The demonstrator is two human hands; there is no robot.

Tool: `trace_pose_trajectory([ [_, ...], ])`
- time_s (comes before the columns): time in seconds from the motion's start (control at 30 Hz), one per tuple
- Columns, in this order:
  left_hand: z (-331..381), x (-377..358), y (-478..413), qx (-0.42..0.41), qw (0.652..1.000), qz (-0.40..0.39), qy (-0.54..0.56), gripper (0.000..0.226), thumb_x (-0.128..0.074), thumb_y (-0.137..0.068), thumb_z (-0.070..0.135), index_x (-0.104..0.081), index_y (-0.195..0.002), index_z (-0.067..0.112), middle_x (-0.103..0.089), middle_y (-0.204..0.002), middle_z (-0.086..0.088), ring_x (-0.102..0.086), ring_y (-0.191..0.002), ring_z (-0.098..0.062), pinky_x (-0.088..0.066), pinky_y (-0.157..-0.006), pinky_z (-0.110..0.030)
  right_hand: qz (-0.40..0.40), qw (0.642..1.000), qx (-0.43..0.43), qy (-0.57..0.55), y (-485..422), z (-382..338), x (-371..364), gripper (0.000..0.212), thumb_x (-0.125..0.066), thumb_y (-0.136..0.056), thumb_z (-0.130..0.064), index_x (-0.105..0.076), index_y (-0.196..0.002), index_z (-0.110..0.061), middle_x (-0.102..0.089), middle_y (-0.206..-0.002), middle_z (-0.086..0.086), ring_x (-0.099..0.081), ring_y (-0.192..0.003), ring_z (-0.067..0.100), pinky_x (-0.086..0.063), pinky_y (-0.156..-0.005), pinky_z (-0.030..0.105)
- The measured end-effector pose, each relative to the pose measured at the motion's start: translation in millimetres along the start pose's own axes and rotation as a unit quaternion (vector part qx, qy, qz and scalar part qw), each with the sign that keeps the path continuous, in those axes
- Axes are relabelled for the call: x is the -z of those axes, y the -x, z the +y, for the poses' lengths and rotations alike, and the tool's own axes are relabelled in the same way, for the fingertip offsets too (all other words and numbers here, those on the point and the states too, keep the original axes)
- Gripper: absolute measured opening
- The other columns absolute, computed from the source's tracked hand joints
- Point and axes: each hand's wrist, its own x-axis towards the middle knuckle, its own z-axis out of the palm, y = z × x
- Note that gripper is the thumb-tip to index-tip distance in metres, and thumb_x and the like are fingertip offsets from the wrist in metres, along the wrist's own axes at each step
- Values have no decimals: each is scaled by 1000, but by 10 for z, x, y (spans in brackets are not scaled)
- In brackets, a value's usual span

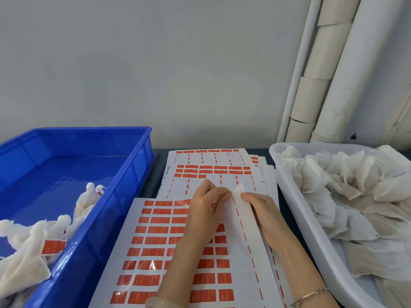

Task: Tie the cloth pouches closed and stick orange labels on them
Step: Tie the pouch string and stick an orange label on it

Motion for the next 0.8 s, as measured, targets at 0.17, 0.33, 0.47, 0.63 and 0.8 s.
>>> trace_pose_trajectory([
  [0.17, 11, -4, 16, -11, 999, -8, -42, 20, -65, -86, 25, -71, -104, 18, -49, -93, 17, -50, -81, 3, -43, -74, -4, 8, 1000, 13, -5, 12, -17, 4, 15, -62, -91, -27, -67, -77, -25, -72, -72, -1, -65, -72, 26, -52, -82, 46],
  [0.33, 68, -30, 13, 43, 999, 23, 18, 14, -64, -87, 24, -69, -99, 19, -52, -93, 17, -52, -89, 5, -43, -77, -1, 9, 1000, 11, -12, -2, 9, 11, 8, -62, -91, -27, -66, -85, -23, -72, -75, 1, -65, -70, 25, -54, -77, 43],
  [0.47, 59, 29, 4, 67, 997, 29, 34, 12, -67, -86, 25, -71, -97, 24, -53, -89, 21, -51, -93, 4, -45, -75, -4, 13, 1000, 13, -14, -3, 6, 17, 7, -63, -90, -27, -65, -86, -22, -73, -71, -2, -66, -69, 23, -54, -72, 40],
  [0.63, 70, 102, 21, 32, 999, -1, 30, 28, -70, -80, 34, -72, -107, 25, -49, -81, 19, -48, -86, 3, -43, -70, -4, 3, 999, 50, -1, 70, -51, 18, 9, -62, -91, -27, -66, -83, -27, -73, -74, -5, -68, -69, 20, -53, -64, 32],
  [0.8, 81, 85, 4, 18, 1000, -3, 22, 26, -72, -79, 25, -75, -103, 17, -47, -77, 20, -50, -72, -2, -41, -66, -2, -9, 988, 136, 65, 143, -85, -9, 7, -65, -88, -28, -71, -84, -26, -74, -82, -3, -68, -78, 25, -57, -71, 33],
])
